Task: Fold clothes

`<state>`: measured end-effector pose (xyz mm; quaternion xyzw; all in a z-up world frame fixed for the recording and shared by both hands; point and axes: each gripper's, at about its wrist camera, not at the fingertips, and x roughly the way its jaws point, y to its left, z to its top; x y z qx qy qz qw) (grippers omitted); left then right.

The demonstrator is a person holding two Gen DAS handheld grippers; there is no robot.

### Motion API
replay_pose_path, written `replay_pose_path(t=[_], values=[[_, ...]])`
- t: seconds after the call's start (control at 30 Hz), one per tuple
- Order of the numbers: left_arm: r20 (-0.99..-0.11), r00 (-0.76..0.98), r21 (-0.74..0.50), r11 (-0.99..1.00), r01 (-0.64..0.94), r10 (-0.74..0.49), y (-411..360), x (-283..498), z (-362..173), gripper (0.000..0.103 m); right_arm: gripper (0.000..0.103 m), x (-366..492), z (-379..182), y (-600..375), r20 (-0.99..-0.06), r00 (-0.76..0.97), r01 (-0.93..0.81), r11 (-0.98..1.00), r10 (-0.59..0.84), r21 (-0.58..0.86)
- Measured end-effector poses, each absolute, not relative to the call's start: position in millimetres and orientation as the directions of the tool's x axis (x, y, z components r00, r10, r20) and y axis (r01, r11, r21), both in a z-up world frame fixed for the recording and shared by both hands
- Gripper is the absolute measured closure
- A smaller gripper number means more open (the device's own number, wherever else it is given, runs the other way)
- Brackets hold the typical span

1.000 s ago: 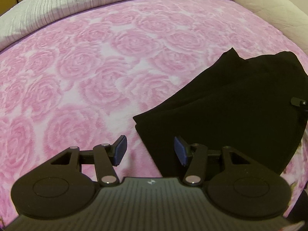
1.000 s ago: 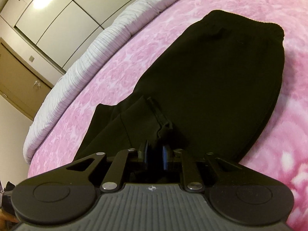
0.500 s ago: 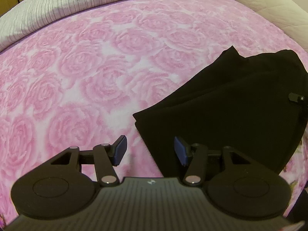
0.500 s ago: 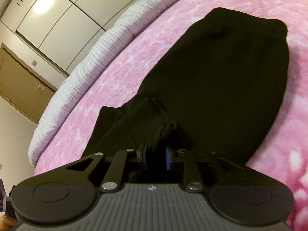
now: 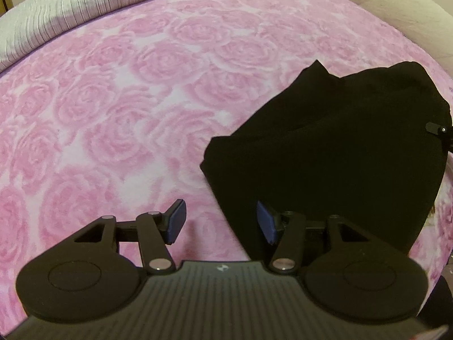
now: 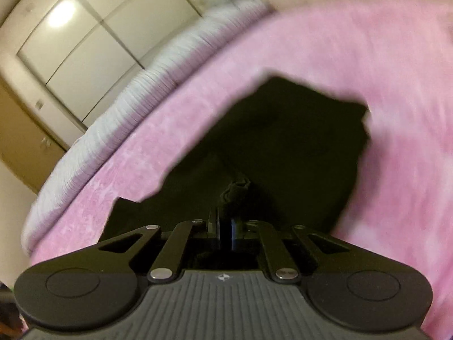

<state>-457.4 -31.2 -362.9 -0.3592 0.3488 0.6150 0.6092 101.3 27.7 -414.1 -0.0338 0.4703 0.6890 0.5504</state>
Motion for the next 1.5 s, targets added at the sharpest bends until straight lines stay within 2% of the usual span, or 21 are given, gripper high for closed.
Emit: replay_pose_path(t=[0.17, 0.27, 0.33, 0.43, 0.5, 0.6, 0.7, 0.83, 1.1, 1.2, 1.23, 1.3, 1.37, 1.47, 1.5], values=[[-0.869, -0.007, -0.003, -0.021, -1.000, 0.495, -25.9, -455.8, -361.6, 0.053, 0.096, 101.7, -411.7, 31.9, -0.532, -0.402, -0.799, -0.002, 0.745, 0.602], [-0.864, 0.000, -0.009, -0.015, -1.000, 0.503, -20.6, -452.4, -359.4, 0.053, 0.098, 95.7, -377.5, 30.2, -0.434, -0.404, -0.845, -0.147, 0.805, 0.513], [-0.864, 0.007, -0.012, -0.007, -1.000, 0.504, -16.6, -448.7, -360.3, 0.053, 0.098, 101.8, -362.3, 28.8, -0.393, -0.374, -0.870, -0.172, 0.840, 0.462], [-0.870, 0.020, -0.020, 0.006, -1.000, 0.493, -11.8, -442.8, -367.0, 0.053, 0.098, 131.0, -377.2, 40.2, -0.450, -0.298, -0.879, -0.058, 0.842, 0.474], [-0.873, 0.026, -0.023, 0.013, -1.000, 0.487, -10.3, -440.2, -370.6, 0.053, 0.098, 152.2, -404.0, 50.8, -0.530, -0.262, -0.856, 0.060, 0.807, 0.514], [-0.875, 0.030, -0.026, 0.014, -1.000, 0.483, -8.0, -440.1, -373.4, 0.053, 0.098, 162.4, -402.8, 43.4, -0.475, -0.280, -0.833, 0.035, 0.834, 0.553], [-0.874, 0.034, -0.031, 0.014, -0.999, 0.486, -6.7, -439.9, -374.8, 0.052, 0.099, 163.0, -384.9, 37.1, -0.430, -0.256, -0.865, -0.006, 0.866, 0.502], [-0.873, 0.040, -0.035, 0.020, -0.999, 0.487, -5.7, -438.4, -376.7, 0.052, 0.098, 171.5, -403.8, 47.9, -0.492, -0.216, -0.856, 0.079, 0.843, 0.511], [-0.870, 0.056, -0.037, 0.047, -0.998, 0.490, -2.8, -429.9, -378.3, 0.052, 0.098, 173.7, -399.0, 37.5, -0.435, -0.157, -0.857, 0.097, 0.887, 0.506], [-0.868, 0.057, -0.038, 0.048, -0.998, 0.493, -3.8, -430.2, -377.5, 0.052, 0.097, 175.7, -410.4, 46.8, -0.518, -0.162, -0.858, 0.139, 0.840, 0.495], [-0.867, 0.056, -0.038, 0.045, -0.998, 0.495, -4.6, -431.3, -376.8, 0.052, 0.096, 177.9, -408.3, 42.6, -0.510, -0.157, -0.849, 0.149, 0.846, 0.507], [-0.866, 0.050, -0.034, 0.042, -0.999, 0.497, -5.8, -432.5, -375.4, 0.052, 0.081, 177.8, -397.3, 33.4, -0.503, -0.118, -0.847, 0.178, 0.856, 0.501], [-0.865, 0.048, -0.033, 0.040, -0.999, 0.499, -7.1, -433.0, -374.3, 0.052, 0.074, 172.5, -382.0, 22.7, -0.479, -0.057, -0.870, 0.192, 0.876, 0.455], [-0.865, 0.049, -0.032, 0.042, -0.999, 0.499, -8.9, -431.5, -372.8, 0.052, 0.074, 162.3, -371.5, 20.2, -0.452, -0.078, -0.906, 0.125, 0.889, 0.404], [-0.865, 0.050, -0.032, 0.044, -0.999, 0.500, -9.6, -430.7, -372.1, 0.052, 0.079, 159.4, -373.2, 24.2, -0.468, -0.100, -0.915, 0.104, 0.878, 0.390]])
